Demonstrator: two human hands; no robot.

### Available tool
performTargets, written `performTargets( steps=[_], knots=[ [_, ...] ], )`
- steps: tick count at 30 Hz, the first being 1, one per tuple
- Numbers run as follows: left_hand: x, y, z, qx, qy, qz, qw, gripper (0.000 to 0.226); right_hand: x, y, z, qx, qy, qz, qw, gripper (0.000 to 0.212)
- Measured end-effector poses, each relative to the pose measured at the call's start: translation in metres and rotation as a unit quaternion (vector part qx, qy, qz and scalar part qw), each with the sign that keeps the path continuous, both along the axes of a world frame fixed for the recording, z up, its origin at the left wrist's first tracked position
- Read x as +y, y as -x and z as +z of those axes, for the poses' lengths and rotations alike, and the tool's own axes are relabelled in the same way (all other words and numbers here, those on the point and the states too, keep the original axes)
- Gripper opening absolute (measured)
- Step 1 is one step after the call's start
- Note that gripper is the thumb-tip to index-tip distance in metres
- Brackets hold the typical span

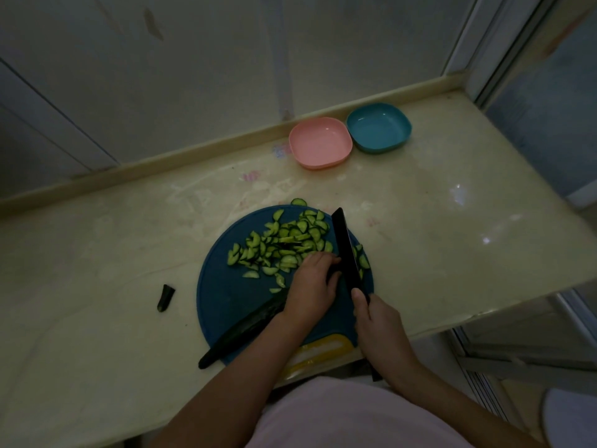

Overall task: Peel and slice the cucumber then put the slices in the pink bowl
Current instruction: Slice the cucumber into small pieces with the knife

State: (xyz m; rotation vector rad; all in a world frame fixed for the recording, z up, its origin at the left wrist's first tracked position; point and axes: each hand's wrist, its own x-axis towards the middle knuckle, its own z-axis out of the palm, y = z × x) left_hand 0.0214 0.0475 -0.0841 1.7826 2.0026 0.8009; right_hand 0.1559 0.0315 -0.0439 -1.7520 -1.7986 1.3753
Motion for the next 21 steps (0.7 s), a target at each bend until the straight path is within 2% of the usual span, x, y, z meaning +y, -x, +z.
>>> performTargets(
  steps=[5, 21],
  knots=[
    [0.0001, 0.001, 0.0012, 0.001, 0.004, -0.007, 1.0, 0.022, 0.0041, 0.0084, -0.0075, -0.021, -0.005, 0.006, 1.0, 0.043],
    [-0.0006, 0.0008, 0.0039, -0.01, 0.0, 0.004, 1.0, 0.02, -0.0042, 0.0001, -0.0036, 0.033, 0.012, -0.024, 0.999, 0.047]
  ],
)
